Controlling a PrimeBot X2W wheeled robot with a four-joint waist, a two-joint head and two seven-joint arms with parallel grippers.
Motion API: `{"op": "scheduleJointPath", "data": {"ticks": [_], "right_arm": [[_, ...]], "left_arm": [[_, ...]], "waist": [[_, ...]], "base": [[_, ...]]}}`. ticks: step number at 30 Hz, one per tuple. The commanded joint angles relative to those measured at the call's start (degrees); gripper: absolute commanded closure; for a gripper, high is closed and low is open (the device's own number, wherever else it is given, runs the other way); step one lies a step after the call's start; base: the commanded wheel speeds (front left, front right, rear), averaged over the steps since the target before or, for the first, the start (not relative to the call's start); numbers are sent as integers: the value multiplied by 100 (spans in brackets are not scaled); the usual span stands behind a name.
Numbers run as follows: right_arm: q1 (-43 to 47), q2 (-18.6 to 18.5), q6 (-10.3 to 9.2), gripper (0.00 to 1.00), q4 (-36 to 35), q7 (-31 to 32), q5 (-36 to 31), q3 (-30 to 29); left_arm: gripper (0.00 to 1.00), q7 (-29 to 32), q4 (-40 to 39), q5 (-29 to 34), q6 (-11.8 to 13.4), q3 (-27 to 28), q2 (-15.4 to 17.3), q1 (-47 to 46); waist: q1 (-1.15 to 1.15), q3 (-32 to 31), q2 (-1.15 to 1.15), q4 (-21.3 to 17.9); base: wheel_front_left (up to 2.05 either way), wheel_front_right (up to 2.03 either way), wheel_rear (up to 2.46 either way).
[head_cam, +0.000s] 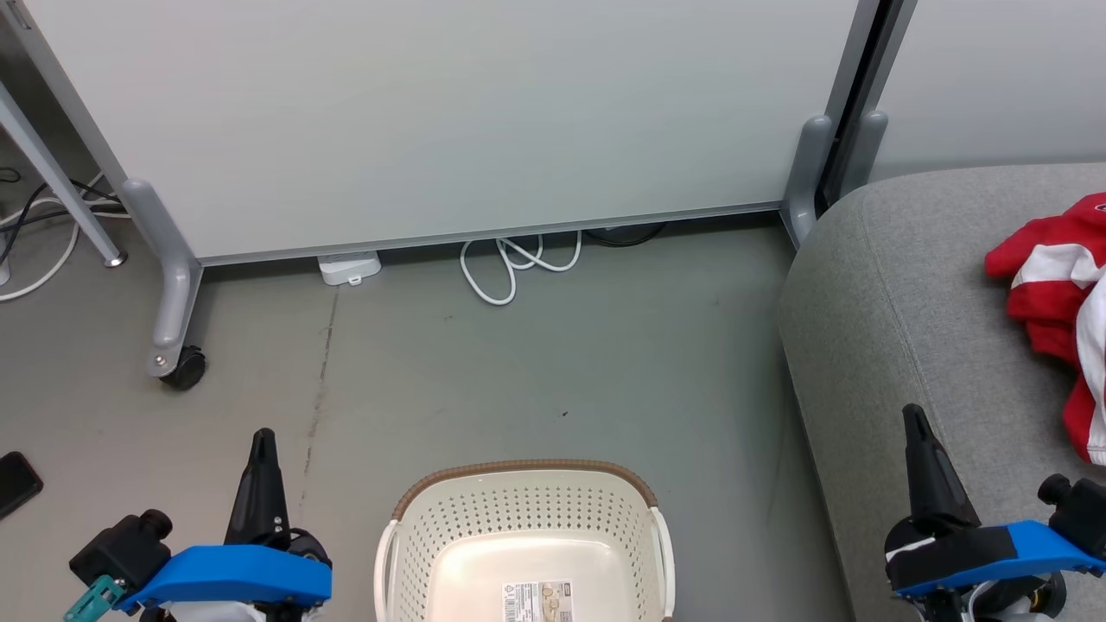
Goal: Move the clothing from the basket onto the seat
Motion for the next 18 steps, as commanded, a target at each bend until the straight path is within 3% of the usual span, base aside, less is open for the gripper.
{"op": "scheduleJointPath", "data": {"ticks": [1,18], "right_arm": [[-152,-1,1,100,-49,57,287,-30],[-206,6,1,100,5,374,1560,-100]], "left_arm": [[100,61,-90,-263,-17,47,27,-169],[100,377,-99,-1489,-26,162,32,-241]], "waist": [[0,-5,0,-4],[0,-40,0,-34]], "base": [[0,0,0],[0,0,0]]}}
